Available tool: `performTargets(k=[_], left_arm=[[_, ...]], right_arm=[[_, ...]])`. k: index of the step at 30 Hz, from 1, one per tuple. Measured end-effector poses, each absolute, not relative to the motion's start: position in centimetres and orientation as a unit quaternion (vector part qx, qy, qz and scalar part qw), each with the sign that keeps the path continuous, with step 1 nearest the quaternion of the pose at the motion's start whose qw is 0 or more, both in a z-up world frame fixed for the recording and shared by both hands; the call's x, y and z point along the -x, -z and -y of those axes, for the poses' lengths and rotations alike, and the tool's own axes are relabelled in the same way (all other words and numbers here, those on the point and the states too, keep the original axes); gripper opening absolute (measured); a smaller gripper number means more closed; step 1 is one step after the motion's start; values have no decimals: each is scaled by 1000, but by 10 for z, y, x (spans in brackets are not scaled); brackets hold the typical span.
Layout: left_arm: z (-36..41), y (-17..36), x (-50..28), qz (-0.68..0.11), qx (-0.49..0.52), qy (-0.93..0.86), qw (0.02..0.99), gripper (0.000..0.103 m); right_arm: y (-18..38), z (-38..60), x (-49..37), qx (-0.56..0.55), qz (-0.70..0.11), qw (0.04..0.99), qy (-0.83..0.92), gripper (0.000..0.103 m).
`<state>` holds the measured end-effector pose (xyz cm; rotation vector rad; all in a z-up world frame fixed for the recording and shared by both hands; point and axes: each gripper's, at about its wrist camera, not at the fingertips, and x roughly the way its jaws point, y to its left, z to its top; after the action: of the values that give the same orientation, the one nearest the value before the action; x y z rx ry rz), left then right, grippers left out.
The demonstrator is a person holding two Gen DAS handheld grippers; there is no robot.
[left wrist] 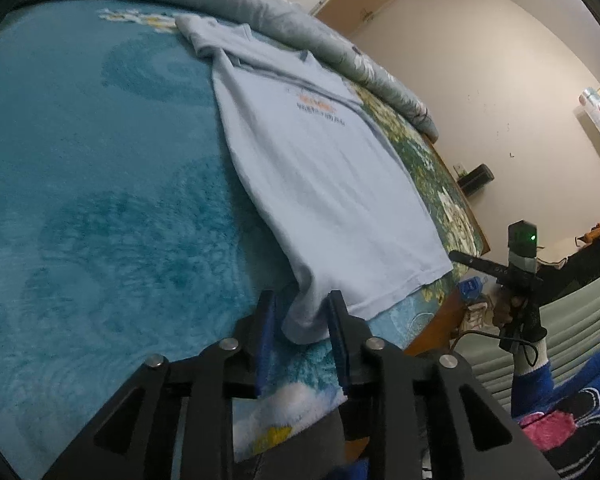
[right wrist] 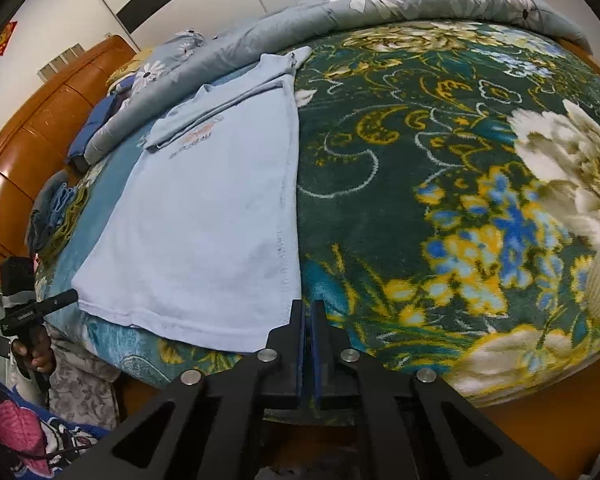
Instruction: Fold clothes
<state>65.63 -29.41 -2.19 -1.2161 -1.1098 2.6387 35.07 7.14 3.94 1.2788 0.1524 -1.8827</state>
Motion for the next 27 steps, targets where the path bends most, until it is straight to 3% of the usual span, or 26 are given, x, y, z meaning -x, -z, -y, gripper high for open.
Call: performTargets(k=[6, 13, 15, 17, 19, 27], left_arm=[[290, 22, -644, 364, 391, -845, 30, 29], [291, 26, -643, 374, 393, -840, 19, 28], [289, 21, -643, 363, 389, -846, 16, 19], [286, 14, -644, 354, 383, -853, 19, 11], [284, -1, -645, 342, 371, -863, 24, 10], [309, -41, -663, 343, 319, -883, -11, 10]], right_arm=[[-45, -72, -348, -498, -32, 430, 752, 9], [-28, -65, -351, -522, -31, 446, 726, 27], [-26, -62, -354, -522, -33, 453, 722, 28], [-26, -59, -357, -521, -33, 460, 719, 23], [-31, -55, -358, -519, -33, 466, 716, 6], [-70, -48, -330, -474, 9, 479, 739, 6]])
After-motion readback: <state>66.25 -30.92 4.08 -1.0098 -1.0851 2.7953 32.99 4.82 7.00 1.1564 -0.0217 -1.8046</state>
